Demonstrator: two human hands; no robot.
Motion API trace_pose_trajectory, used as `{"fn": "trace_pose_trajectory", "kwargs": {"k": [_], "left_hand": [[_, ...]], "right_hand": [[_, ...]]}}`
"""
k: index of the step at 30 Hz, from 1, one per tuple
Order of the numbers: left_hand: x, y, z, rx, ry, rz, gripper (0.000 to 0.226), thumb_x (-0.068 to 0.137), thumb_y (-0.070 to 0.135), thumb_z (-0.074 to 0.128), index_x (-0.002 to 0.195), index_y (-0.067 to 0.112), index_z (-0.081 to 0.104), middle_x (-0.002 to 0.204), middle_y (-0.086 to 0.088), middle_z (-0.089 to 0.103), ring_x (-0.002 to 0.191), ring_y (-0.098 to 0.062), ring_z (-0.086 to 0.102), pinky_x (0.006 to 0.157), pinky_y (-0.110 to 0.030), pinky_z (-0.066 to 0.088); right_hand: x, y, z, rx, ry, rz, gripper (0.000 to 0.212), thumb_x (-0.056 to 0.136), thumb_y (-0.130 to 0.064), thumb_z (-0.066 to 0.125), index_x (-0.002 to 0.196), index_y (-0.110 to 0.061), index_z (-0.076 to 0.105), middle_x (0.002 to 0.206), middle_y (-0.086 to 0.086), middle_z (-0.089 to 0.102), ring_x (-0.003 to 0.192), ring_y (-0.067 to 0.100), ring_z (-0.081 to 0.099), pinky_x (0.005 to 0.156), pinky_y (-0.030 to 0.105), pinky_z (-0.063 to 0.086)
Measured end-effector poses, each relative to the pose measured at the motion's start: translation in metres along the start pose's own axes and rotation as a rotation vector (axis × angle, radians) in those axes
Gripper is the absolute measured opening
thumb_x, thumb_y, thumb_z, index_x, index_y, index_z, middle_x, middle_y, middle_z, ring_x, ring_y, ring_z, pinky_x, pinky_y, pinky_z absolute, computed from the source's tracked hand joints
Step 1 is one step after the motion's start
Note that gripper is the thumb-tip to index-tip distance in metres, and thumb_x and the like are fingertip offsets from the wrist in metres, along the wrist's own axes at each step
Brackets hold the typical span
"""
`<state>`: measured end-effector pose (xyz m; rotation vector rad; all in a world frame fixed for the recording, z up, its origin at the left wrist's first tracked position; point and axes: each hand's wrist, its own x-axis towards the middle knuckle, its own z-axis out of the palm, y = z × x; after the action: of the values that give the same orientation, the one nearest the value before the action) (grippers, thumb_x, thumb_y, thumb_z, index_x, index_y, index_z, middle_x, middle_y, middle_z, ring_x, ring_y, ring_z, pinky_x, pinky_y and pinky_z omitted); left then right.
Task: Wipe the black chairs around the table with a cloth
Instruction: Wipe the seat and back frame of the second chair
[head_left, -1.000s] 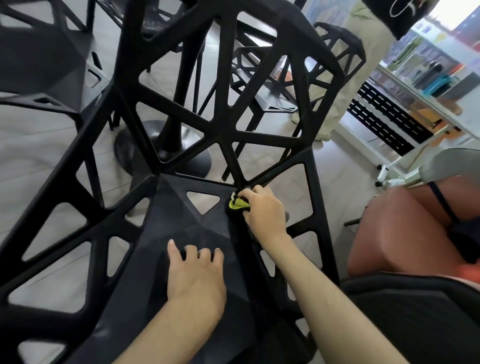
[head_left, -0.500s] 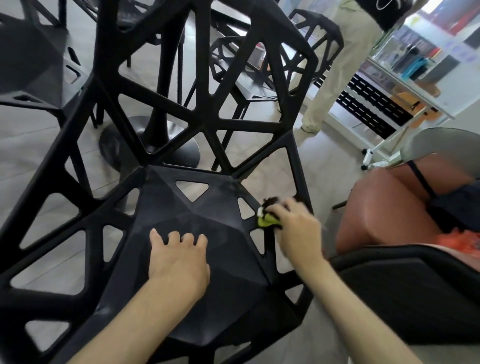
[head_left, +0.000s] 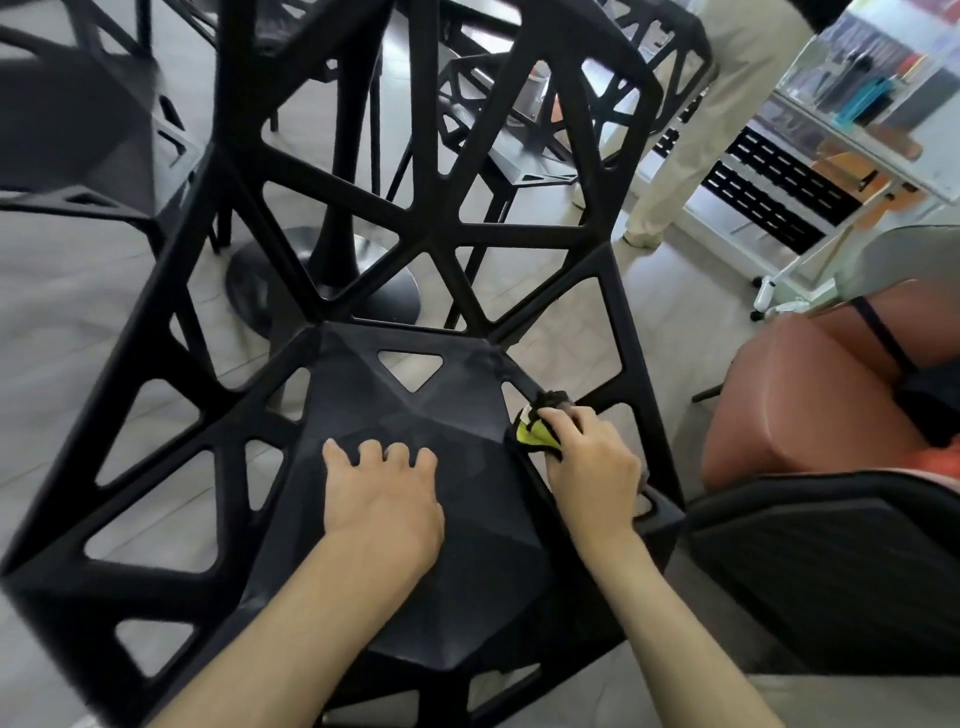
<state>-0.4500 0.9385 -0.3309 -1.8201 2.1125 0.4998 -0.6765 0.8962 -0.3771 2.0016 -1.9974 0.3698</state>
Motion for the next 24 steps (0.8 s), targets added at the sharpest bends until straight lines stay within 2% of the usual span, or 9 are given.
{"fn": "trace_pose_trajectory", "kwargs": {"k": [3, 6, 9, 12, 15, 19, 21, 24], "left_hand": [[-0.003, -0.019, -0.004, -0.037, 0.035, -0.037, 0.056, 0.109, 0.047, 0.030, 0.161, 0.028, 0.021, 0.161, -0.001, 0.034, 0.151, -0.029, 0.027, 0.124, -0.055, 0.018], [-0.009, -0.039, -0.011, -0.034, 0.108, -0.085, 0.050, 0.109, 0.045, 0.030, 0.156, 0.028, 0.029, 0.156, 0.000, 0.041, 0.146, -0.027, 0.035, 0.117, -0.051, 0.029], [-0.017, -0.054, -0.020, -0.042, 0.243, -0.116, 0.044, 0.108, 0.042, 0.032, 0.148, 0.027, 0.041, 0.143, 0.000, 0.053, 0.135, -0.026, 0.048, 0.101, -0.045, 0.040], [-0.021, -0.071, -0.022, -0.074, 0.399, -0.107, 0.040, 0.106, 0.040, 0.038, 0.141, 0.026, 0.050, 0.132, 0.000, 0.058, 0.124, -0.027, 0.054, 0.086, -0.041, 0.041], [-0.023, -0.093, -0.018, -0.152, 0.587, -0.054, 0.045, 0.102, 0.034, 0.049, 0.145, 0.024, 0.054, 0.136, -0.005, 0.057, 0.130, -0.029, 0.050, 0.097, -0.044, 0.044], [-0.023, -0.119, -0.011, -0.184, 0.819, -0.106, 0.051, 0.093, 0.024, 0.062, 0.143, 0.016, 0.057, 0.152, -0.019, 0.046, 0.144, -0.039, 0.037, 0.115, -0.055, 0.034], [-0.025, -0.128, -0.008, -0.190, 0.814, -0.205, 0.060, 0.091, 0.023, 0.065, 0.148, 0.017, 0.049, 0.159, -0.020, 0.035, 0.145, -0.042, 0.031, 0.116, -0.058, 0.030], [-0.029, -0.139, 0.000, -0.295, 0.668, -0.309, 0.081, 0.092, 0.026, 0.063, 0.163, 0.023, 0.023, 0.170, -0.018, 0.010, 0.153, -0.041, 0.017, 0.121, -0.058, 0.025]], "right_hand": [[0.010, -0.014, 0.003, 0.021, -0.038, 0.102, 0.039, 0.080, -0.017, 0.079, 0.116, -0.029, 0.071, 0.098, -0.002, 0.068, 0.077, 0.023, 0.065, 0.058, 0.032, 0.049], [0.003, -0.039, 0.006, 0.047, -0.098, 0.083, 0.036, 0.080, -0.024, 0.077, 0.115, -0.031, 0.069, 0.101, -0.001, 0.068, 0.081, 0.028, 0.067, 0.063, 0.035, 0.052], [-0.014, -0.086, 0.009, 0.200, -0.133, 0.077, 0.036, 0.080, -0.026, 0.076, 0.115, -0.032, 0.068, 0.098, -0.002, 0.068, 0.083, 0.029, 0.067, 0.068, 0.037, 0.053], [-0.024, -0.133, 0.007, 0.312, -0.138, 0.049, 0.036, 0.083, -0.027, 0.074, 0.118, -0.032, 0.067, 0.101, -0.002, 0.068, 0.088, 0.027, 0.067, 0.071, 0.038, 0.054], [-0.038, -0.173, 0.000, 0.402, -0.147, -0.080, 0.040, 0.083, -0.023, 0.074, 0.122, -0.029, 0.067, 0.105, 0.000, 0.069, 0.090, 0.028, 0.068, 0.074, 0.040, 0.055], [-0.061, -0.188, -0.017, 0.479, -0.189, -0.200, 0.042, 0.083, -0.025, 0.071, 0.123, -0.034, 0.066, 0.105, -0.004, 0.069, 0.091, 0.026, 0.066, 0.073, 0.038, 0.052], [-0.075, -0.181, -0.030, 0.496, -0.227, -0.241, 0.043, 0.082, -0.028, 0.070, 0.124, -0.038, 0.064, 0.106, -0.008, 0.068, 0.095, 0.024, 0.066, 0.075, 0.040, 0.055], [-0.097, -0.168, -0.047, 0.509, -0.272, -0.282, 0.046, 0.082, -0.033, 0.071, 0.125, -0.044, 0.061, 0.107, -0.011, 0.067, 0.099, 0.019, 0.064, 0.076, 0.039, 0.055]]}}
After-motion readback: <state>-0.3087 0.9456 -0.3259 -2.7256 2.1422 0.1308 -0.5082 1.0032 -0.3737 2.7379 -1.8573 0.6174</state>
